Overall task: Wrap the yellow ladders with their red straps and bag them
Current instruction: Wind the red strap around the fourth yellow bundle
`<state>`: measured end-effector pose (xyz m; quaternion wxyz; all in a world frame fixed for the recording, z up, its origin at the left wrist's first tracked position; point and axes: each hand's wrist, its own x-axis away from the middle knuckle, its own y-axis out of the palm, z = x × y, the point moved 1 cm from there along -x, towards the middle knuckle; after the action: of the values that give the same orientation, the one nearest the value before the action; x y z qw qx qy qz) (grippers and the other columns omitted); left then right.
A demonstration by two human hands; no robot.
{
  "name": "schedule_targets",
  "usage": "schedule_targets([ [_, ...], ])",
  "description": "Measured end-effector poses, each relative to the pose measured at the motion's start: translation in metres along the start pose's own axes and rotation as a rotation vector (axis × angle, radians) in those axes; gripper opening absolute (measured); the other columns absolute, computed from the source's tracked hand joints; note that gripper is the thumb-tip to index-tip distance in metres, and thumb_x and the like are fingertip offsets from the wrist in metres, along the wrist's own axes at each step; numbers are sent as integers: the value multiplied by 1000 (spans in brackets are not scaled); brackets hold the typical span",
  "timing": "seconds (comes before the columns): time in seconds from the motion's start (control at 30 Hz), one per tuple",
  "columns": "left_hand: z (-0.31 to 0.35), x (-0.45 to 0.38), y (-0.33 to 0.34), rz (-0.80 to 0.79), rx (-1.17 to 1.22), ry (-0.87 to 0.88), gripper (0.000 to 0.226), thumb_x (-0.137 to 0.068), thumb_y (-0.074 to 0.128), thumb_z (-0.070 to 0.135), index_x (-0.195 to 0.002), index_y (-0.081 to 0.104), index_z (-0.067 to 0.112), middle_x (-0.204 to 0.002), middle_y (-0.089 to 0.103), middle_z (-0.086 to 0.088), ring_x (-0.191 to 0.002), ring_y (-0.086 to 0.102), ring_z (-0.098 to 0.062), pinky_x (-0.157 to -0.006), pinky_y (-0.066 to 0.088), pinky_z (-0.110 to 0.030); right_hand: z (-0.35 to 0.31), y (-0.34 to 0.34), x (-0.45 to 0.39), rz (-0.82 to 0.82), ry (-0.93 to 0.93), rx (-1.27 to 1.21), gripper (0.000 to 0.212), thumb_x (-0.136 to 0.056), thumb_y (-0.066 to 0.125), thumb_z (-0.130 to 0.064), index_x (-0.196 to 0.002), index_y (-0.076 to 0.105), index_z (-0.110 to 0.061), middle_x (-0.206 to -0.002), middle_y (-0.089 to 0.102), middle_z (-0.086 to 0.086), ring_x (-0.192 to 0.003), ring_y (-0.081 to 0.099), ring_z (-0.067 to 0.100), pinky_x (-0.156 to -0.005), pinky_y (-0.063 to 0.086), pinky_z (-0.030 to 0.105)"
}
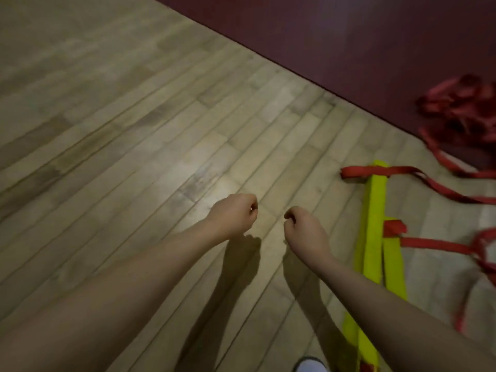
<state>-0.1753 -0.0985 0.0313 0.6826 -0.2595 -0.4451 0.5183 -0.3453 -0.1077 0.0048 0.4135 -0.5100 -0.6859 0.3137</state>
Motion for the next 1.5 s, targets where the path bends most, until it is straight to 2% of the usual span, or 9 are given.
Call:
schedule_targets([
  [0.27,121,-92,79,-104,-175,321,29,-96,45,18,-123,54,15,-124,56,-6,-111,53,-25,-82,42,-34,135,-36,-1,238,302,200,35,-83,57,-18,-114,54,-4,-116,53,17,-110,48,38,-90,37,44],
  [0.47,183,-117,133,-161,-506,679,62,-94,50,22,-150,23,28,-157,21,-1,-140,23,-26,-106,27,-39,188,-33,14,141,639,214,93,-77,60,-65,-141,26,-6,-150,24,19,-138,26,36,-107,26,50],
  [0.57,194,-117,148,-234,-671,781,70,-95,52,24,-152,13,34,-162,-3,0,-148,4,-26,-115,16,-42,194,-30,13,92,657,73,88,-76,62,-59,-140,24,-12,-147,25,20,-137,26,38,-107,30,52],
  [0.67,195,-120,149,-224,-681,814,59,-99,41,19,-151,18,34,-162,-8,2,-149,-2,-23,-116,15,-44,193,-28,15,98,606,51,74,-78,64,-51,-132,34,-12,-143,29,20,-133,27,39,-107,27,49],
  [0.87,155,-127,127,-166,-538,695,47,-100,35,20,-145,32,35,-159,15,6,-148,10,-20,-114,22,-39,161,-11,2,94,462,20,60,-79,66,-45,-123,44,-11,-146,24,18,-133,26,37,-107,26,45],
  [1.13,20,-88,58,-73,-369,339,47,-99,38,11,-143,37,29,-154,25,4,-147,8,-21,-102,36,-36,45,41,-31,-48,110,19,56,-80,67,-42,-119,48,-8,-147,25,17,-138,21,34,-108,22,44],
  [1.2,-13,-80,50,-61,-327,268,50,-97,41,8,-143,39,28,-154,26,1,-147,9,-23,-106,36,-39,21,51,-34,-79,48,40,56,-80,67,-43,-119,48,-8,-145,26,16,-137,23,34,-108,22,43],
  [1.33,-85,-52,31,-2,-247,167,60,-83,48,-5,-138,48,18,-147,37,-13,-144,18,-34,-119,14,-41,-43,84,-36,-152,-102,103,60,-80,67,-46,-123,47,-9,-143,27,15,-133,25,34,-105,25,42],
  [1.5,-146,-6,14,68,-228,29,56,-90,42,-2,-141,43,21,-151,31,-8,-146,12,-29,-117,20,-38,-100,119,-23,-204,-250,181,64,-80,67,-46,-128,47,-9,-149,24,16,-139,21,32,-110,20,43],
])
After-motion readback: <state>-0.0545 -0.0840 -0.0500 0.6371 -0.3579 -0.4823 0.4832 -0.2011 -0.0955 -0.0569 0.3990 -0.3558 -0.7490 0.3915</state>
